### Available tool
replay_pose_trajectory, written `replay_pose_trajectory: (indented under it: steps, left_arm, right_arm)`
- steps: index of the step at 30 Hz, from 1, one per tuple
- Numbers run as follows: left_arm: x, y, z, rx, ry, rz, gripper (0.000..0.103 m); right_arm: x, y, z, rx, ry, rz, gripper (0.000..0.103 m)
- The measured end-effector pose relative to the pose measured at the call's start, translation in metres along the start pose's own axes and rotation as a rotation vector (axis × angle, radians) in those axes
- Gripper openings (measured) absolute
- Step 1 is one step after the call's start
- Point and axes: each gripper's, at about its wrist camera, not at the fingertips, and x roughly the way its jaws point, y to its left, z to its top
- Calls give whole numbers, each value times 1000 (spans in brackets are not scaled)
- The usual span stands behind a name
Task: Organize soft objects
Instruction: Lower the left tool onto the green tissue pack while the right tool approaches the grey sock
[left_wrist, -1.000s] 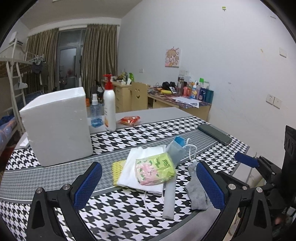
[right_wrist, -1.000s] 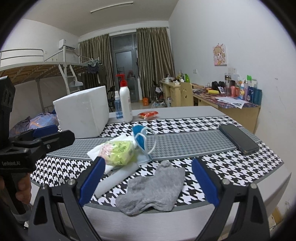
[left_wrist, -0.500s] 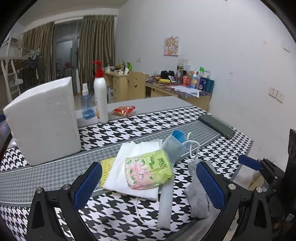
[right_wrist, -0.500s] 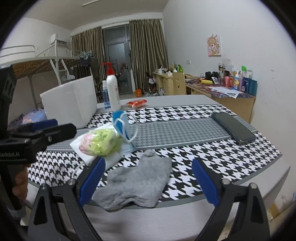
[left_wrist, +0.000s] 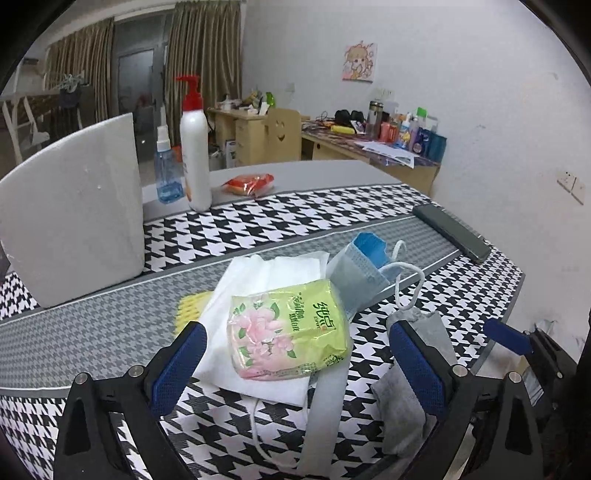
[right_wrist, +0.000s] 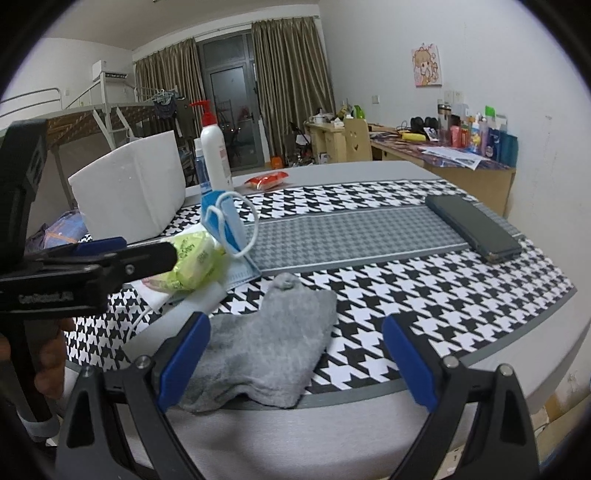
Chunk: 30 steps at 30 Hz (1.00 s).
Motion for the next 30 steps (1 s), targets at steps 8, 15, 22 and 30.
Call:
replay_pose_trajectory:
  steps: [8,15,22,30]
  left_arm:
    - [16,-5,-2,0,50,25,89]
    - [21,-4,-3,2,73,58,74]
    - [25,-4,-7,17,107,70,73]
    - [28,-2,-8,9,94,54,65]
  right_arm:
    - [4,-4,-1,7,10,12,96]
    - [6,-4,-2,10,14,21,96]
    - [9,1,-2,0,23,45,96]
    - [12,3,-3,1,38,53,96]
